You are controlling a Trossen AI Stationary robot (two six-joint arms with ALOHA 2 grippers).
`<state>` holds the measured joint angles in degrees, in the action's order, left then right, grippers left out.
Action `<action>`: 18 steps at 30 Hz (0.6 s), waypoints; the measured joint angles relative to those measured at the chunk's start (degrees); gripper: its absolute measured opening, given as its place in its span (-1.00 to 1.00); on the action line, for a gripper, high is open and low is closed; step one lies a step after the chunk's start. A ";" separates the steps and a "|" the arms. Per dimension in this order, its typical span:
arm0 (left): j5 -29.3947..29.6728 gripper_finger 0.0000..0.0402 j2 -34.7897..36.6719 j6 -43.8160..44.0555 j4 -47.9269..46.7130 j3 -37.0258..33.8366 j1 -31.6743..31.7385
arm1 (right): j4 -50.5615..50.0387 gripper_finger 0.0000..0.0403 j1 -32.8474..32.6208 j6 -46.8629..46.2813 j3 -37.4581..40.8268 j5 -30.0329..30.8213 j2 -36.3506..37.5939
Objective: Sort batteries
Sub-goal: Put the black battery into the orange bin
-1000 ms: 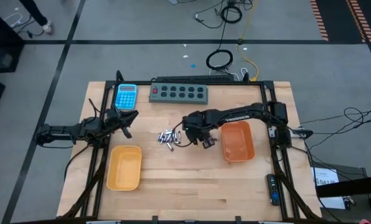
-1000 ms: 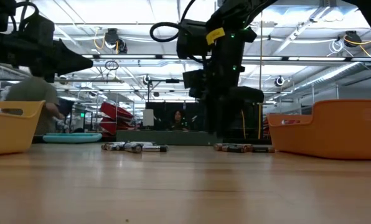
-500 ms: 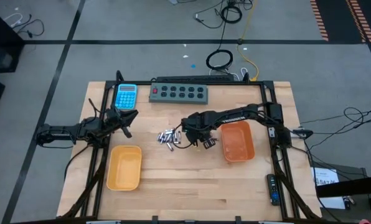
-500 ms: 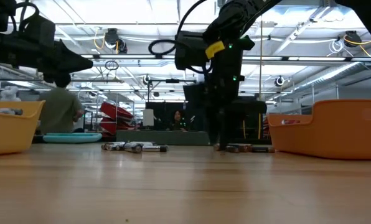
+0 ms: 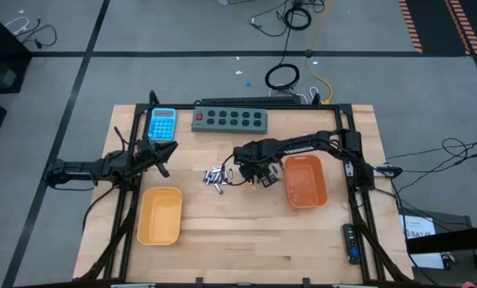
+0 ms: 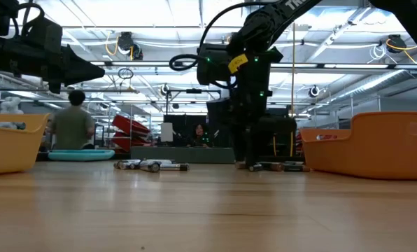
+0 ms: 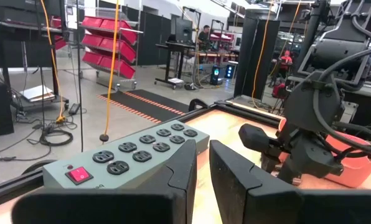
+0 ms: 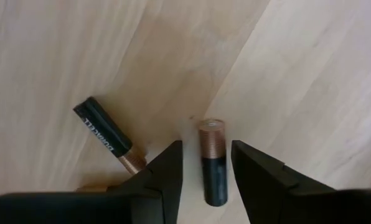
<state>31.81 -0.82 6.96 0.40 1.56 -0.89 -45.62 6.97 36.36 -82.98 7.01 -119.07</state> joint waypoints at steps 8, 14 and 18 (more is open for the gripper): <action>-0.02 -0.73 -0.76 -0.28 0.00 -0.02 0.00 | -0.67 -0.52 0.85 3.32 -0.28 -1.69 -2.19; -0.02 -0.73 -1.07 -0.35 0.00 -0.02 0.00 | -0.08 -0.81 0.74 6.46 -0.11 -1.52 -2.08; -0.02 -0.73 -1.12 -0.34 0.00 -0.02 0.00 | -0.06 -0.90 0.75 6.97 -0.11 -1.34 -2.06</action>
<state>31.79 -1.93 6.62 0.40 1.54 -0.89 -45.68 7.73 43.33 -83.09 5.67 -121.14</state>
